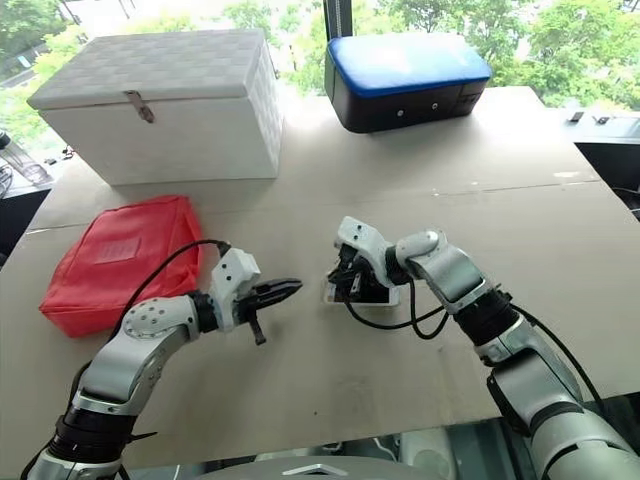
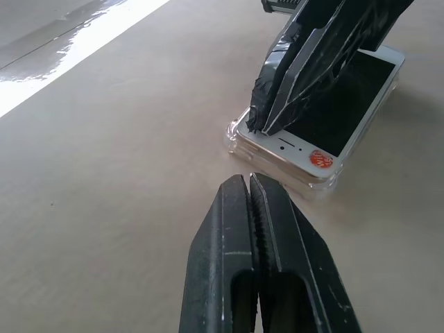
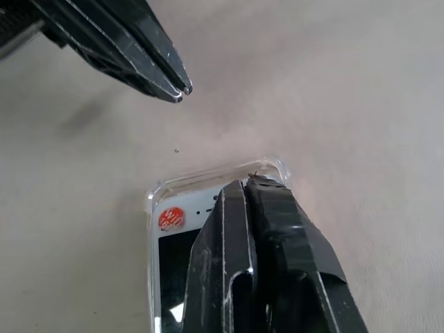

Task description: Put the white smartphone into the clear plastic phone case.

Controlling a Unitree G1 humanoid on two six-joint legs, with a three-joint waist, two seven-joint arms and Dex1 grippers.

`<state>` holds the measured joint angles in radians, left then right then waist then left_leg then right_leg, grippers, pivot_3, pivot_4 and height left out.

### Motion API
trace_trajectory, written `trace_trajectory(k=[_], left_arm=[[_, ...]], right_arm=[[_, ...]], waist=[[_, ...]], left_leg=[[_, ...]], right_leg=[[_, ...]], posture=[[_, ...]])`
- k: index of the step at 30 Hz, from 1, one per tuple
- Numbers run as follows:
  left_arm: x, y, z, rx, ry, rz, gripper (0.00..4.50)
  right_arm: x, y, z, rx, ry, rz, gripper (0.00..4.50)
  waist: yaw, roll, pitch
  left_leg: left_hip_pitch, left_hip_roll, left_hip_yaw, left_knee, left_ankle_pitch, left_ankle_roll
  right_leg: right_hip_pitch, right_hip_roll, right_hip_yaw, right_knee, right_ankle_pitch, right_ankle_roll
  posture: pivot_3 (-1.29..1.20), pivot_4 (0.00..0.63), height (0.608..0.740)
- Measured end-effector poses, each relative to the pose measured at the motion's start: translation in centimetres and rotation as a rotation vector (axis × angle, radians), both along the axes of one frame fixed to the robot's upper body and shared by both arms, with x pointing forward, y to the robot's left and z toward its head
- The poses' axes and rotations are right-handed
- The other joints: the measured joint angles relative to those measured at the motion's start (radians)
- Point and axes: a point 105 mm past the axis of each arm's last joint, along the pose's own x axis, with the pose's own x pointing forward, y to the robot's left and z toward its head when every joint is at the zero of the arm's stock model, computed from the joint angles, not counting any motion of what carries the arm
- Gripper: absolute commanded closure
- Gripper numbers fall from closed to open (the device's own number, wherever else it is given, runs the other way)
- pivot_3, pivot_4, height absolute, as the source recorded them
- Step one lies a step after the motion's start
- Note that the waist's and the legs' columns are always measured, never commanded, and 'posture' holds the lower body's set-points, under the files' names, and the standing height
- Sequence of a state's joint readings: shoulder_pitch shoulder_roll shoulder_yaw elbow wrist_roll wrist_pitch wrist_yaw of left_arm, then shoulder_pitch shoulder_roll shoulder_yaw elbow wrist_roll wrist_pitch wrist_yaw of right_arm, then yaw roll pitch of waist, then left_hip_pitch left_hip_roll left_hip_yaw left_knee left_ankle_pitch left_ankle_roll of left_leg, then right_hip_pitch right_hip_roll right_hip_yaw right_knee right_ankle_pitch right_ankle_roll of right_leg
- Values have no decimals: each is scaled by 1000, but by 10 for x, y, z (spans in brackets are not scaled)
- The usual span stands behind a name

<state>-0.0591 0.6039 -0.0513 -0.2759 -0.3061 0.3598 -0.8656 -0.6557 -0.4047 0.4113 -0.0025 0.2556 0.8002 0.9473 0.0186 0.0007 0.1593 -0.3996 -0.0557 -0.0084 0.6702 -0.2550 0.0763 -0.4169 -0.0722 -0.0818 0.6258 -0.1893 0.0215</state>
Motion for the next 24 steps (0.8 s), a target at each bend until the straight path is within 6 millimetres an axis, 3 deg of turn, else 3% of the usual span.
trace_trajectory(k=[2, 3, 4, 7, 8, 11, 24], left_arm=[[1, 2, -4, 3, 14, -1, 4420], [1, 0, -6, 6, 15, -12, 4420], [2, -3, -5, 5, 11, -34, 4420], [2, -4, -9, 5, 24, -54, 4420], [3, -5, -11, 7, 30, -65, 4420], [4, -5, -15, 23, 32, -88, 4420], [8, -17, -15, 42, 19, -181, 4420]], right_arm=[[-2, -12, 19, 44, -15, -34, 4500], [-6, -20, 41, 79, -62, -40, 4500], [-12, -28, 45, 69, -76, -42, 4500], [-25, -53, 43, -7, -92, -76, 4500], [-32, -73, 34, -92, -96, -106, 4500], [-43, -99, 17, -211, -74, -150, 4500], [-50, -89, 5, -310, -122, -116, 4500]], waist=[[-2, 0, 1], [-6, 0, 1], [-4, 0, 1], [5, 0, 2], [10, 0, 2], [8, -1, 2], [3, -2, 2]], left_leg=[[-2, 0, 0, 0, 0, 0], [-2, 0, 0, -2, 2, 4], [-2, 0, 0, -3, 2, 4], [-4, 0, 0, -3, 0, 7], [-7, 0, 0, -2, -1, 9], [-15, 0, 1, 1, 1, 6], [-15, 1, 1, 2, -1, 9]], right_leg=[[-2, 0, 0, 0, 0, 0], [-2, 0, 0, -1, 0, 0], [-3, 0, 0, -1, 0, 0], [-3, -1, -1, -3, 0, 0], [-5, -1, -1, -3, 0, 0], [-12, -2, -1, -4, 0, 0], [-12, -2, -2, -3, 0, 0]], posture=[[0, 150, 740], [0, 150, 740], [0, 150, 740], [0, 150, 740], [0, 150, 740], [0, 150, 740], [0, 150, 740]])
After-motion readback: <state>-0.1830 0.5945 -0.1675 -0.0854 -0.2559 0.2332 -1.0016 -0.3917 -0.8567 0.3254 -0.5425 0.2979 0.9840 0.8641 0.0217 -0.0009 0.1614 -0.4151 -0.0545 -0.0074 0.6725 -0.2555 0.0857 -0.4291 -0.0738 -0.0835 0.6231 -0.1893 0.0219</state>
